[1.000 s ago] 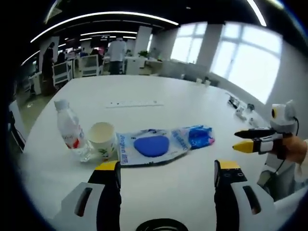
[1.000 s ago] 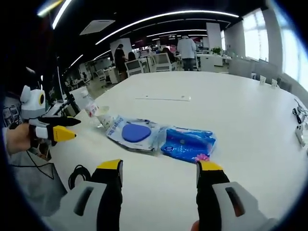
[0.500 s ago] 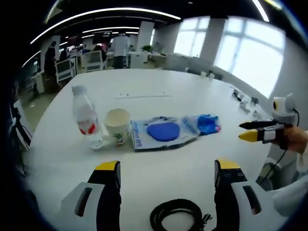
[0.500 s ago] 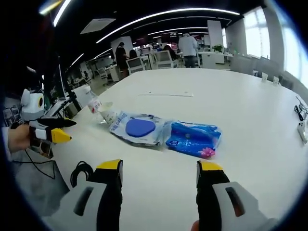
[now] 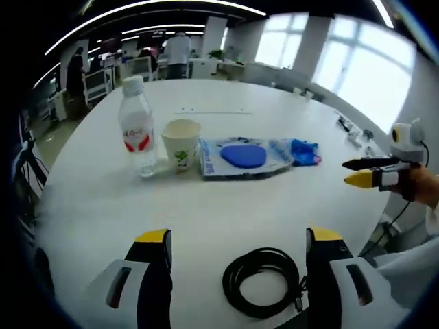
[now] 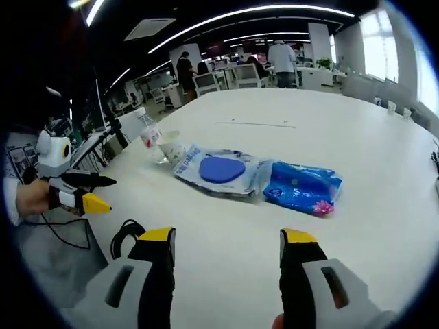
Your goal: Arrange the tabletop items into an orderly group along one side of the table until the central work area is clear of visible clutter.
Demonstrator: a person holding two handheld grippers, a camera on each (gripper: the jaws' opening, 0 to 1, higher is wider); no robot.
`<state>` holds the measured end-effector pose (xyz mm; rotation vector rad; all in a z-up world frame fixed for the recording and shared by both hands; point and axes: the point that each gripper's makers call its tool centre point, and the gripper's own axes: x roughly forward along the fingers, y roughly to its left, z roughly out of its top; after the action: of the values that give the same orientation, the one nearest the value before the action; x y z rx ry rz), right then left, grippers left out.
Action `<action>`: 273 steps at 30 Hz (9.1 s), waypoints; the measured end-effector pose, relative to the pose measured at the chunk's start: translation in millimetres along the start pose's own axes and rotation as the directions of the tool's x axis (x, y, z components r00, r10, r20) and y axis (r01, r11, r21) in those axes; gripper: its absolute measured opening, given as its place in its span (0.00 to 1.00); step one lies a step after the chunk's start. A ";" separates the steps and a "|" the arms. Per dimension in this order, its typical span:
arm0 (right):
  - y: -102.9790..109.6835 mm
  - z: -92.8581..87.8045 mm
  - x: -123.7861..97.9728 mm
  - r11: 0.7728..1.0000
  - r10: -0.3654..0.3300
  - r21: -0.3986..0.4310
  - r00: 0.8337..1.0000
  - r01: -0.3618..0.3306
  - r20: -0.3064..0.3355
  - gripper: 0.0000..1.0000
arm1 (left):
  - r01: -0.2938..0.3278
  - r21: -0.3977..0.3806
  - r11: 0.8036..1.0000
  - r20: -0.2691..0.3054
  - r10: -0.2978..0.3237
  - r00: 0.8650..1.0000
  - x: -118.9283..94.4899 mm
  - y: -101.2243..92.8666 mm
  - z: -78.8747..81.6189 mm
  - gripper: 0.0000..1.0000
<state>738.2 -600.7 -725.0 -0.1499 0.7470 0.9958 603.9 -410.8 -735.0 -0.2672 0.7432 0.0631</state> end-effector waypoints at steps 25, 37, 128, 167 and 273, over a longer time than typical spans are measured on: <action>89.1 -42.4 45.2 0.979 0.177 -0.076 0.976 -0.188 -0.128 0.49 | -0.036 -0.008 0.999 -0.123 0.035 0.992 3.0 5.7 -49.8 0.70; 128.6 -63.7 58.9 0.960 0.254 -0.069 0.947 -0.272 -0.195 0.48 | -0.040 -0.004 0.999 -0.179 0.038 0.983 6.5 2.4 -67.6 0.64; 55.3 -33.8 4.2 0.967 0.184 0.198 0.979 -0.164 -0.091 0.00 | 0.122 -0.087 0.989 -0.072 -0.129 0.989 36.7 -91.9 7.6 0.00; -43.9 -42.1 -25.3 0.923 0.000 0.385 0.999 0.013 -0.034 0.00 | 0.278 0.099 0.956 -0.150 -0.262 0.953 95.1 -175.0 37.4 0.00; -144.8 -24.7 53.0 0.996 -0.070 -0.069 0.987 0.061 -0.142 0.02 | 0.266 -0.064 0.962 -0.272 -0.273 0.923 185.6 -201.8 5.5 0.02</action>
<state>859.2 -654.7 -807.6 -0.3039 0.8374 0.9538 774.6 -610.9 -812.6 -0.4072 0.9797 -0.2314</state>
